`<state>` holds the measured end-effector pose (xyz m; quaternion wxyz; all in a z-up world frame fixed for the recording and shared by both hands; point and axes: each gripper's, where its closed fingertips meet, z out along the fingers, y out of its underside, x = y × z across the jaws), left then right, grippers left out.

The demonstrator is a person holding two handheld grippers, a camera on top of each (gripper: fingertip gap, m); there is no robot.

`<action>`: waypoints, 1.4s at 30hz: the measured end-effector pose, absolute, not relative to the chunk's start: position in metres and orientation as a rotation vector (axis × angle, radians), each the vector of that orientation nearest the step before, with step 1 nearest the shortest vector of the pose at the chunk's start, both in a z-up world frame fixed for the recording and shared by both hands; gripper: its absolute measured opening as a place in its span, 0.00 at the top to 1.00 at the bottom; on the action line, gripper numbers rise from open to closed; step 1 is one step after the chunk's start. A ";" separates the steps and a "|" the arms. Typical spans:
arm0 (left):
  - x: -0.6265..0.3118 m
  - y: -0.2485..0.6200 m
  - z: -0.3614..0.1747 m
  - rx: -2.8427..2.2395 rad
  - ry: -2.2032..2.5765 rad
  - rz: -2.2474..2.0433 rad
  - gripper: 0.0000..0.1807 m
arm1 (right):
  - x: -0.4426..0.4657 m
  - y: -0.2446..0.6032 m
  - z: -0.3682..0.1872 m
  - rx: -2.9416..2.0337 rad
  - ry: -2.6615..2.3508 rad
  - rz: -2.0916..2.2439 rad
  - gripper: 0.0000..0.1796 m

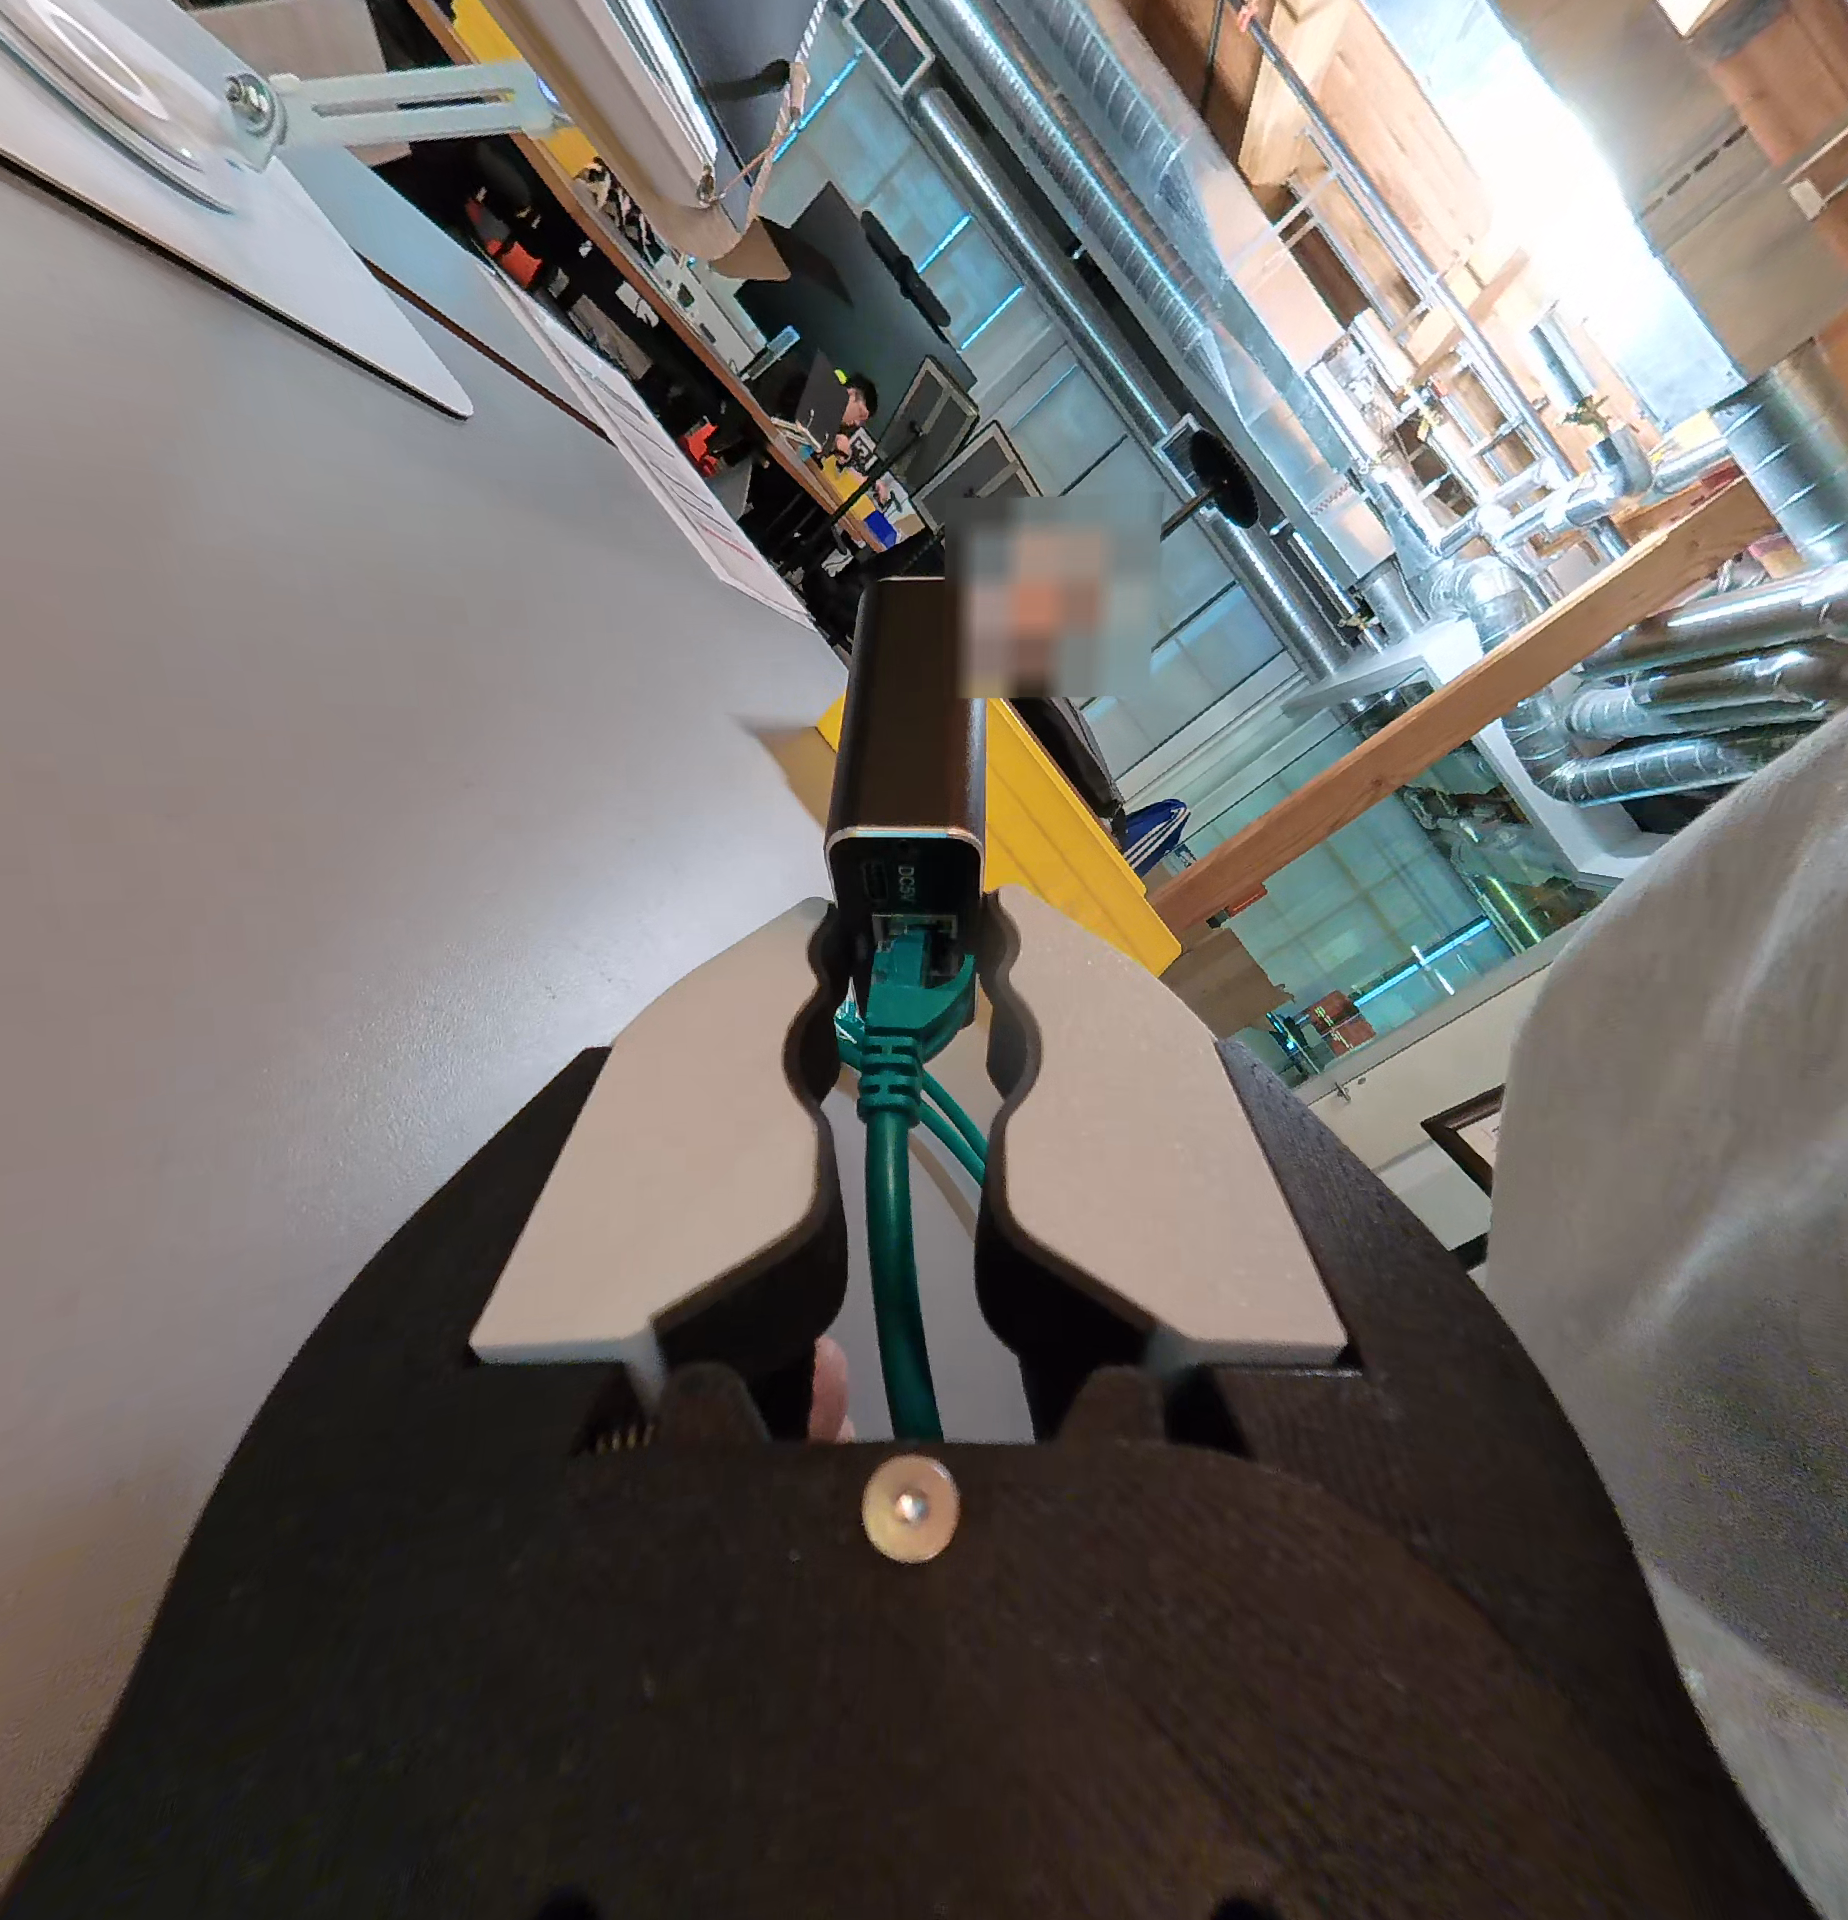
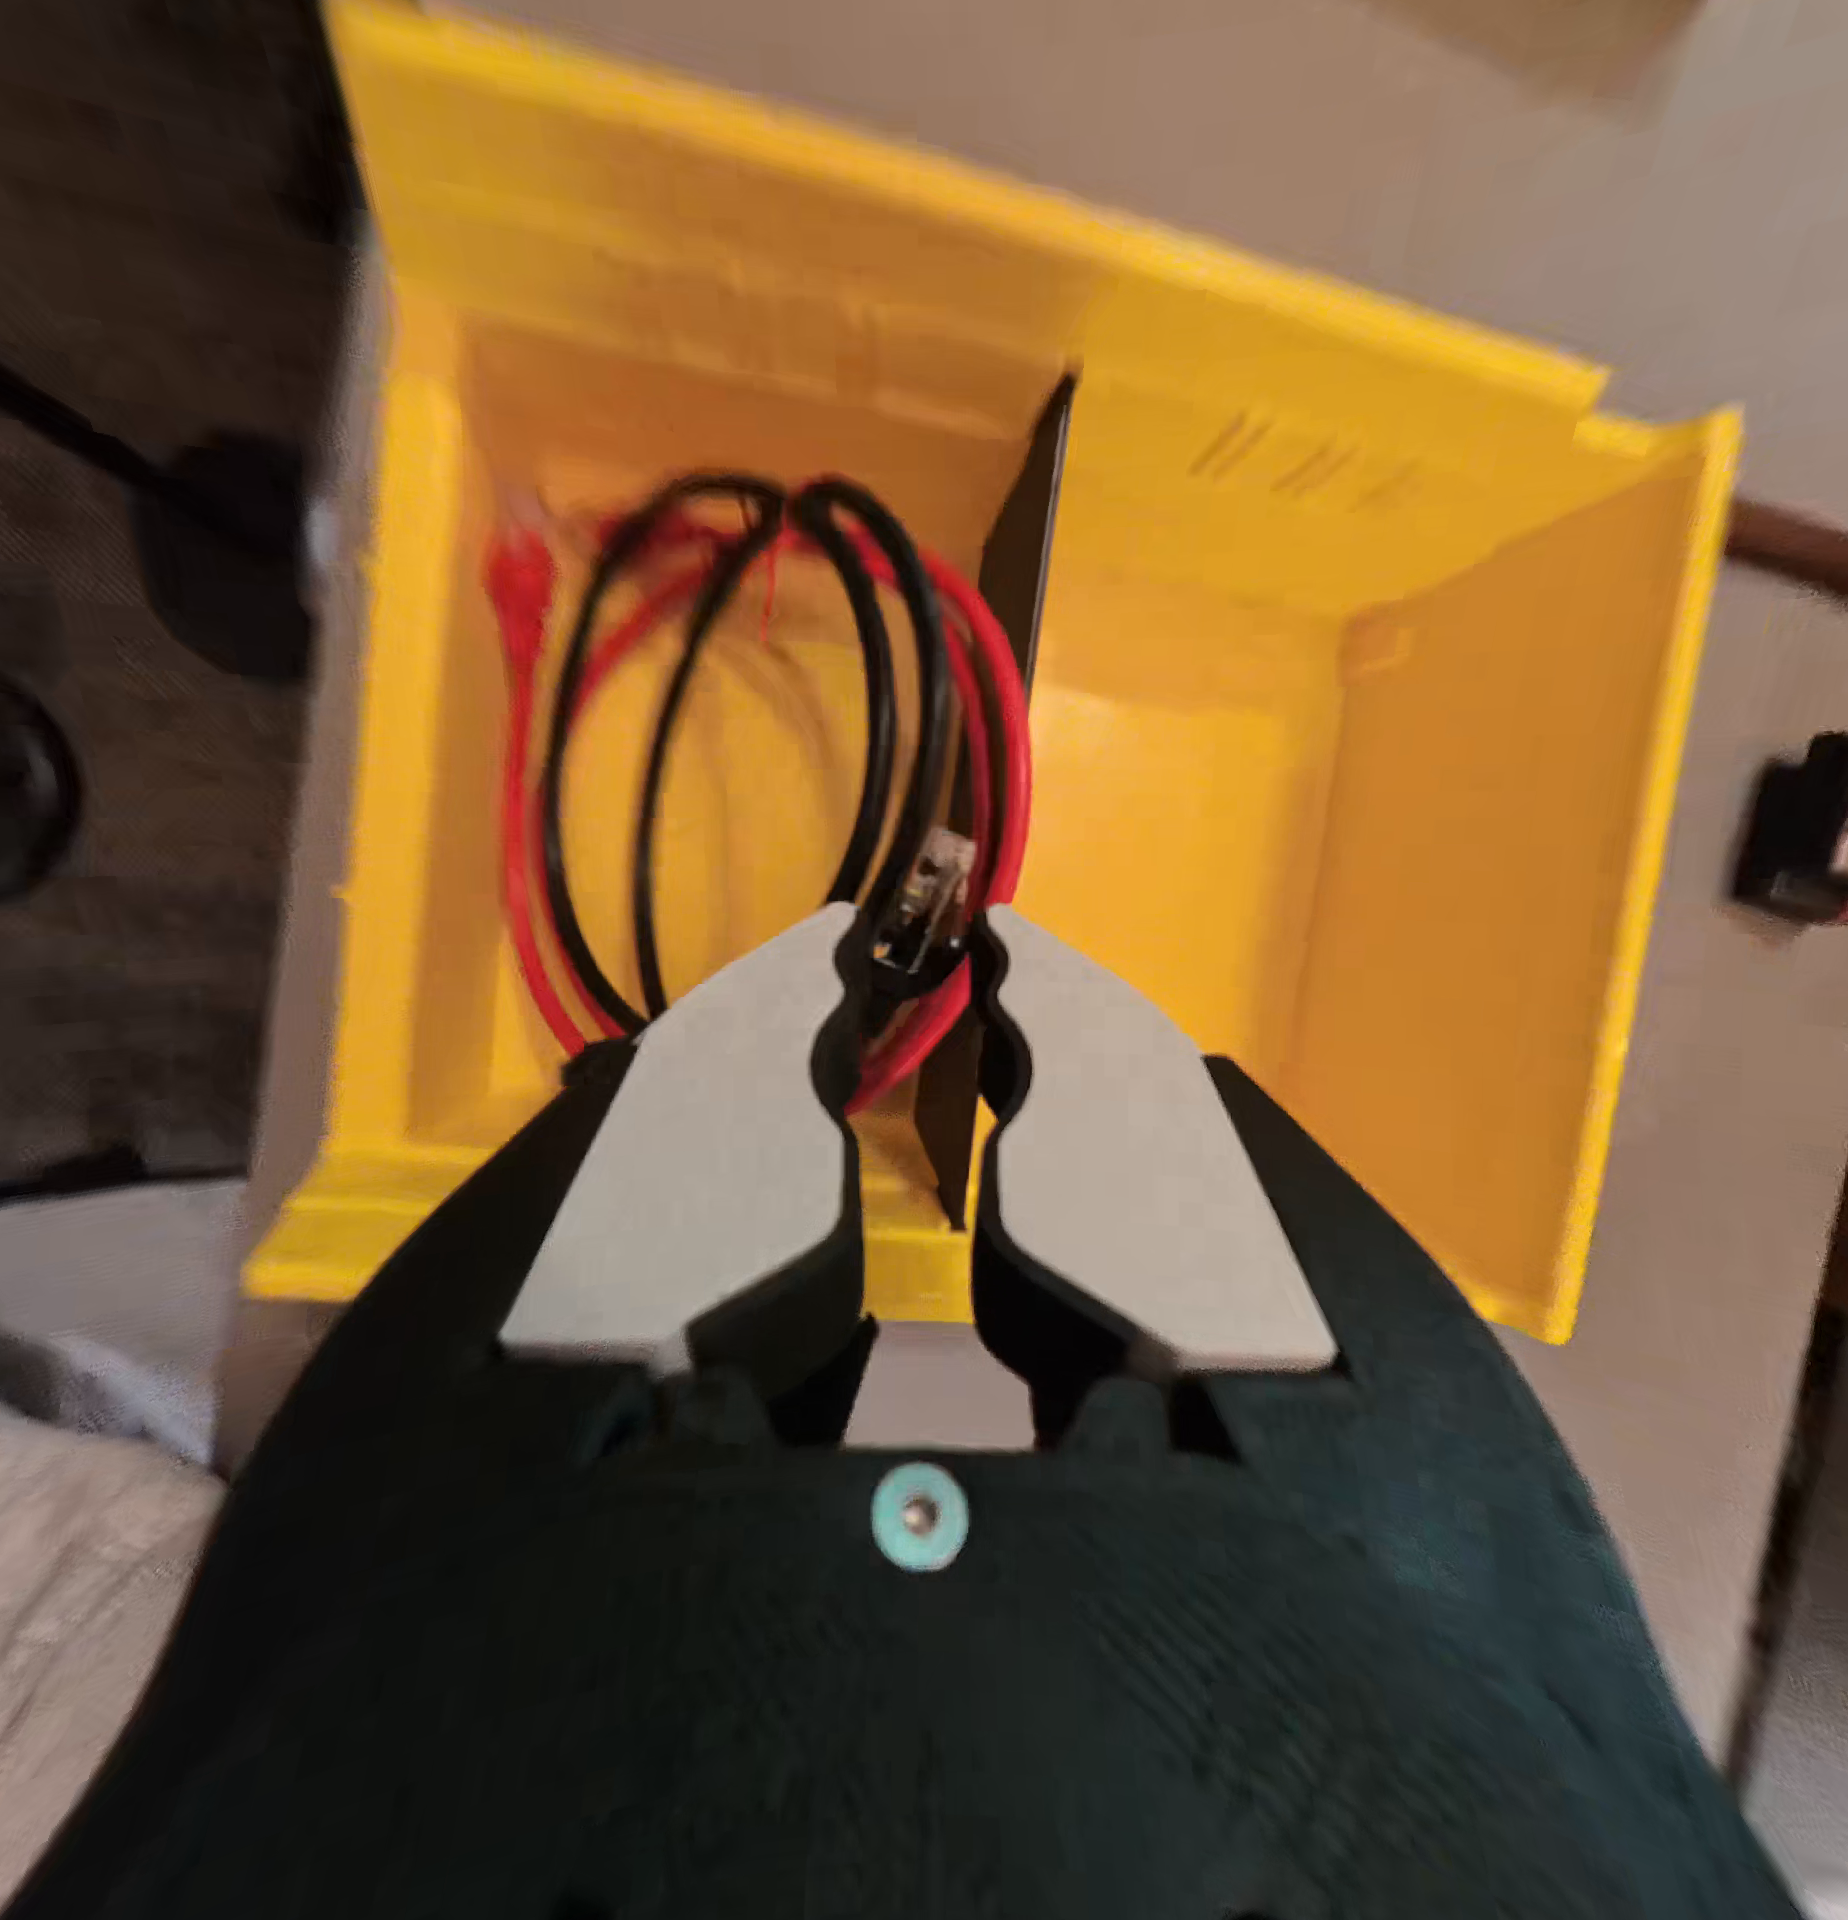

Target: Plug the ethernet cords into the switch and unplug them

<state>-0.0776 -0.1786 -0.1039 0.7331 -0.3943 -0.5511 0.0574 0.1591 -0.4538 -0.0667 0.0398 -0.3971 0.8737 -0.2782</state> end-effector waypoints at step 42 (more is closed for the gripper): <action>-0.067 -0.163 -0.100 -0.878 -1.114 -0.095 0.87 | -0.150 -0.083 -0.092 -1.111 3.186 -1.865 0.90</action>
